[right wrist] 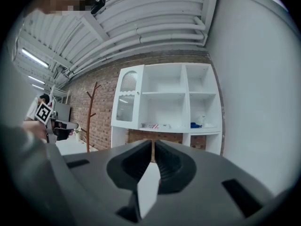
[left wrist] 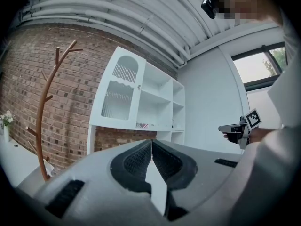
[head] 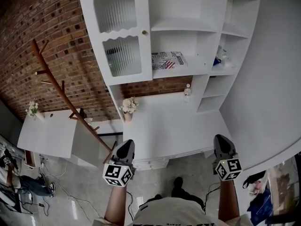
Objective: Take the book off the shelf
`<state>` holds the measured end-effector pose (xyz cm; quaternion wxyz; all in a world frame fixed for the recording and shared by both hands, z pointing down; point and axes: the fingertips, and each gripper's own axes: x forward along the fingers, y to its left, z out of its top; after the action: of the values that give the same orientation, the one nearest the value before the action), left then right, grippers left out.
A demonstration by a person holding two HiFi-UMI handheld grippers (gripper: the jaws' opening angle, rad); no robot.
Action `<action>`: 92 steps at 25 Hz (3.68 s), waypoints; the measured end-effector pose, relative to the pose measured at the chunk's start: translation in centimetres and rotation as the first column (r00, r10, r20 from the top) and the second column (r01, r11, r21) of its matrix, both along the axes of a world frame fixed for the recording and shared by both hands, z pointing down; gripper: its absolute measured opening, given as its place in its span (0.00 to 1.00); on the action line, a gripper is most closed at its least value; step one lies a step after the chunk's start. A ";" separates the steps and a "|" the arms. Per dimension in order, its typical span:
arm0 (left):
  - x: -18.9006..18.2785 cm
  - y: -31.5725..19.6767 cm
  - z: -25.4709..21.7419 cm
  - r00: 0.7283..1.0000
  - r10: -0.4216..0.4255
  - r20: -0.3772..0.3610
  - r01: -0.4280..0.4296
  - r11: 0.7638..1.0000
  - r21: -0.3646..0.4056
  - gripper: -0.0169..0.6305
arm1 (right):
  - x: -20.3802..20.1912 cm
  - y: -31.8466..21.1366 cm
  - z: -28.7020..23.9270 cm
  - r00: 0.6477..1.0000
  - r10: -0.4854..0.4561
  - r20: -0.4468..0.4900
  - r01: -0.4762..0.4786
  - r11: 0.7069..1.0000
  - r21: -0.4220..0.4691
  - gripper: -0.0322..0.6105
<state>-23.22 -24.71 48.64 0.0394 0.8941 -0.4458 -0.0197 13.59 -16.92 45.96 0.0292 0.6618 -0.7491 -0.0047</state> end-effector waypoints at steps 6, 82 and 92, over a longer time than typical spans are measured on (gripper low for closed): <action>2.1 -2.4 -0.6 1.000 -0.027 0.013 0.027 1.000 0.014 0.07 | 2.3 -3.7 -0.1 1.000 -0.028 0.003 0.028 1.000 0.000 0.11; 33.1 -41.0 -3.5 0.295 0.213 0.931 -0.429 0.900 -0.069 0.27 | 12.3 -21.3 2.4 0.995 -0.034 0.097 0.045 0.993 -0.108 0.11; 30.9 -45.3 -0.2 0.207 0.326 0.922 -0.329 0.911 -0.249 0.34 | 12.1 -21.5 3.4 0.995 -0.024 0.101 0.037 0.991 -0.128 0.11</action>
<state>7.67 -69.96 48.43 -0.2307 0.8002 -0.1811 0.5231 25.72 -38.46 49.39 0.0349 0.6462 -0.7585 0.0765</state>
